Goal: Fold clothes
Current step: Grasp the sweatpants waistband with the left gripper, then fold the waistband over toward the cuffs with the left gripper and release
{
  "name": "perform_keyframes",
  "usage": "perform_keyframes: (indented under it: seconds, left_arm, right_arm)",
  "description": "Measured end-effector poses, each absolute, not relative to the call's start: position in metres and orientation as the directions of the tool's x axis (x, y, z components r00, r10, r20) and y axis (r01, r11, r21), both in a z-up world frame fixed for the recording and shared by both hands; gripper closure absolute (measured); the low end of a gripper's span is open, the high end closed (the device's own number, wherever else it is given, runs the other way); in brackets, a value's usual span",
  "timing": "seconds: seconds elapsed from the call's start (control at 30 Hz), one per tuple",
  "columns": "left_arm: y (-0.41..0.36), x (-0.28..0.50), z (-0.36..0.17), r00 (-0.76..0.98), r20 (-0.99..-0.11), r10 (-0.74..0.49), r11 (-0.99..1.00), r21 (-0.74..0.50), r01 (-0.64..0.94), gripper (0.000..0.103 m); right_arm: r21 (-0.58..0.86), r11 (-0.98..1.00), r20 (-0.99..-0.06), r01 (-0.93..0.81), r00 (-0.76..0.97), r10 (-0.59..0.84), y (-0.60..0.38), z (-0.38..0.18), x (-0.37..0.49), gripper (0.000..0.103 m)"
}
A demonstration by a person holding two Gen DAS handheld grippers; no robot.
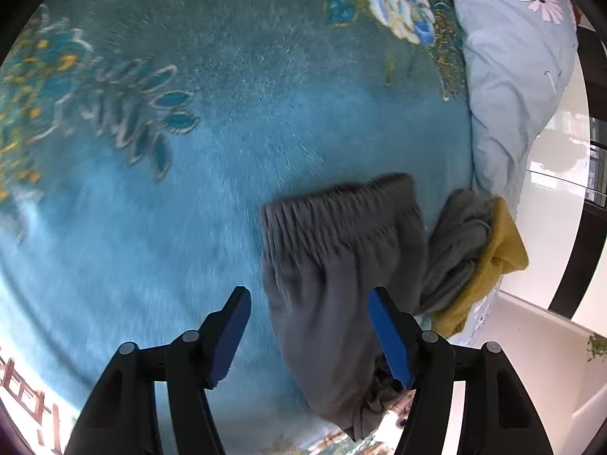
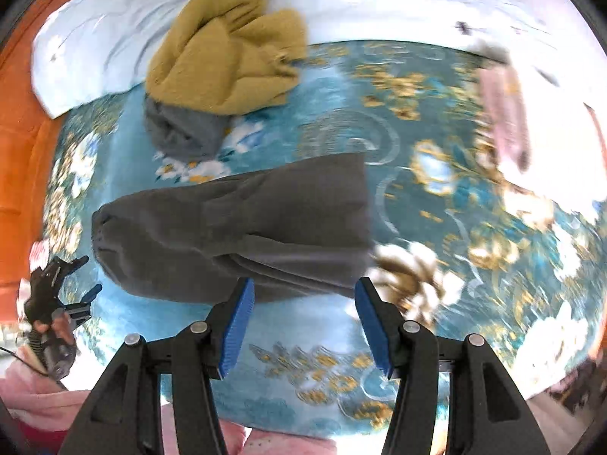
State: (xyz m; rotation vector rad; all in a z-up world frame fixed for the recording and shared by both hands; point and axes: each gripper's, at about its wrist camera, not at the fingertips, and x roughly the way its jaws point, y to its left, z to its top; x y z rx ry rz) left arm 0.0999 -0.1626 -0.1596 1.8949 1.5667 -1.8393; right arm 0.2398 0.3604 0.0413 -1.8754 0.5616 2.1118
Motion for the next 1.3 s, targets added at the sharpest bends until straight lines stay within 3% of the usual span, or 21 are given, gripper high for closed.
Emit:
perform_keyframes:
  seconds: [0.17, 0.43, 0.47, 0.5, 0.63, 0.7, 0.77, 1.13, 1.3]
  left_arm:
    - [-0.169, 0.093, -0.194, -0.274, -0.733, 0.623, -0.416, -0.607, 0.677, 0.025]
    - [-0.17, 0.087, -0.212, -0.299, -0.703, 0.645, -0.39, -0.64, 0.663, 0.023]
    - [-0.171, 0.088, -0.212, -0.299, -0.695, 0.654, -0.387, -0.647, 0.657, 0.025]
    - [-0.172, 0.087, -0.211, -0.305, -0.682, 0.664, -0.377, -0.658, 0.651, 0.041]
    - [-0.173, 0.082, -0.202, -0.301, -0.673, 0.675, -0.375, -0.665, 0.646, 0.051]
    - [-0.172, 0.079, -0.195, -0.295, -0.681, 0.67, -0.391, -0.662, 0.639, 0.064]
    - [-0.182, 0.078, -0.183, -0.313, -0.687, 0.655, -0.4, -0.668, 0.628, 0.068]
    - [-0.244, 0.077, -0.114, -0.43, -0.708, 0.561, -0.451, -0.696, 0.559, 0.073]
    - [-0.268, 0.088, -0.086, -0.415, -0.761, 0.499, -0.549, -0.648, 0.528, 0.073]
  right_arm:
    - [0.072, -0.836, -0.995, -0.543, -0.093, -0.026, 0.355, 0.056, 0.263, 0.047]
    - [-0.021, -0.892, -0.998, -0.452, -0.045, 0.046, 0.304, 0.074, 0.254, 0.047]
    - [-0.028, -0.898, -0.998, -0.439, -0.043, 0.052, 0.299, 0.075, 0.251, 0.047]
    - [-0.031, -0.902, -0.998, -0.43, -0.04, 0.053, 0.295, 0.075, 0.249, 0.047]
    - [-0.039, -0.92, -0.998, -0.39, -0.026, 0.053, 0.275, 0.072, 0.236, 0.047]
    - [-0.036, -0.931, -0.998, -0.363, -0.027, 0.049, 0.263, 0.071, 0.229, 0.047]
    - [-0.029, -0.943, -0.999, -0.333, -0.033, 0.042, 0.251, 0.072, 0.222, 0.047]
    - [0.03, -0.979, -0.997, -0.203, -0.07, -0.016, 0.2, 0.069, 0.19, 0.047]
    - [0.053, -0.974, -0.995, -0.219, -0.098, -0.032, 0.199, 0.069, 0.189, 0.047]
